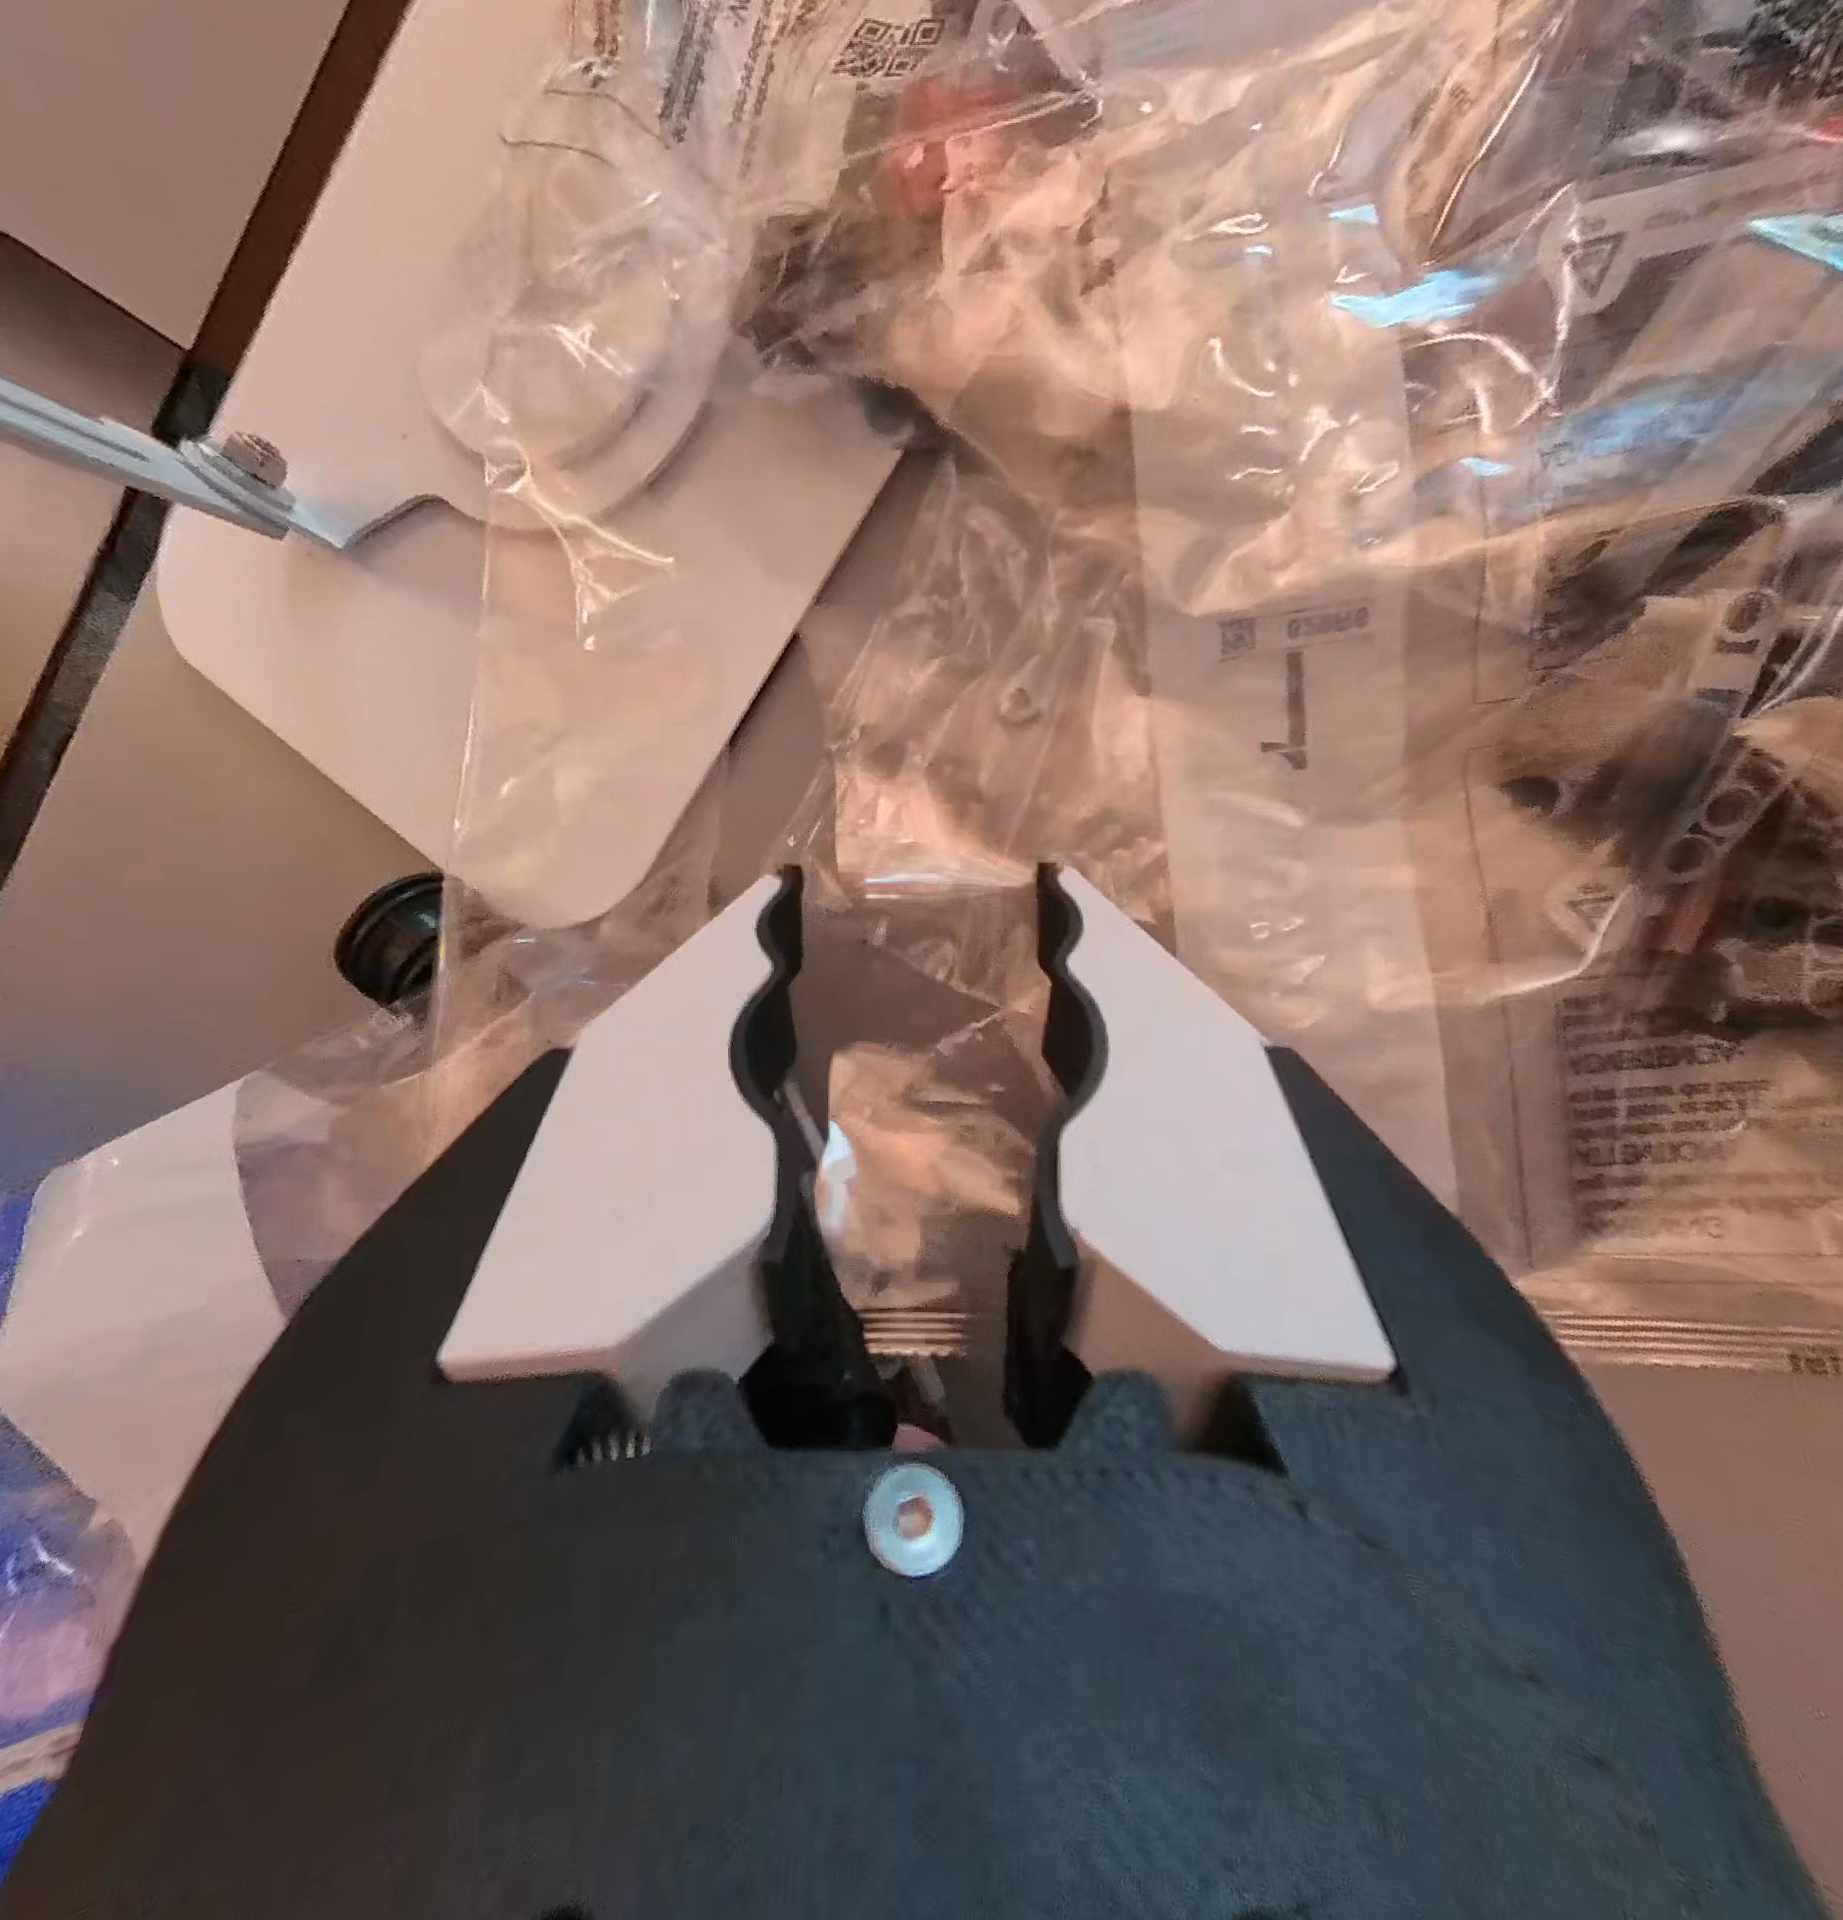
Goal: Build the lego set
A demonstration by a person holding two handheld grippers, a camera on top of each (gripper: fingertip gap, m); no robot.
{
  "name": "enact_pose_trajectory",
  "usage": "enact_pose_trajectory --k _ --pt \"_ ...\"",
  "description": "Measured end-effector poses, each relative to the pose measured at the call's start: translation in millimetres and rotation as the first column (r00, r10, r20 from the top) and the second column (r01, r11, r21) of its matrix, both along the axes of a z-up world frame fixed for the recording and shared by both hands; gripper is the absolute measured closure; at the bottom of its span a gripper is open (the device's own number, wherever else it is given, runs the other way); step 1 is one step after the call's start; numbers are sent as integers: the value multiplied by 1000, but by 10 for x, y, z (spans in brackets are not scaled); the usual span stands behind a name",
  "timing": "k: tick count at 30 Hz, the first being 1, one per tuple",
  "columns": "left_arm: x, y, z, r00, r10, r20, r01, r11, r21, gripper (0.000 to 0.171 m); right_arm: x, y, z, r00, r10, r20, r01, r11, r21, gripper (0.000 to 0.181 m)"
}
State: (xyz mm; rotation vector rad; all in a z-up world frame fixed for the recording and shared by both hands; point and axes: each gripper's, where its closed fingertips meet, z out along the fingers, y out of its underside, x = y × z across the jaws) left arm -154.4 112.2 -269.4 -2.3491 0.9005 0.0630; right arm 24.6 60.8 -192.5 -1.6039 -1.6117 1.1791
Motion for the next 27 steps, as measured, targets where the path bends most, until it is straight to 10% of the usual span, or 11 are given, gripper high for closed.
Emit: enact_pose_trajectory --k 16,27 --pt "336 -40 10 992 -122 25 122 993 9 171 0 39 -8 1000 -14 -4 15 1000 18 180" --pt "501 60 1013 983 -180 -40 179 877 447 171 -13 83 217 996 -41 -76 48 994 98 181"
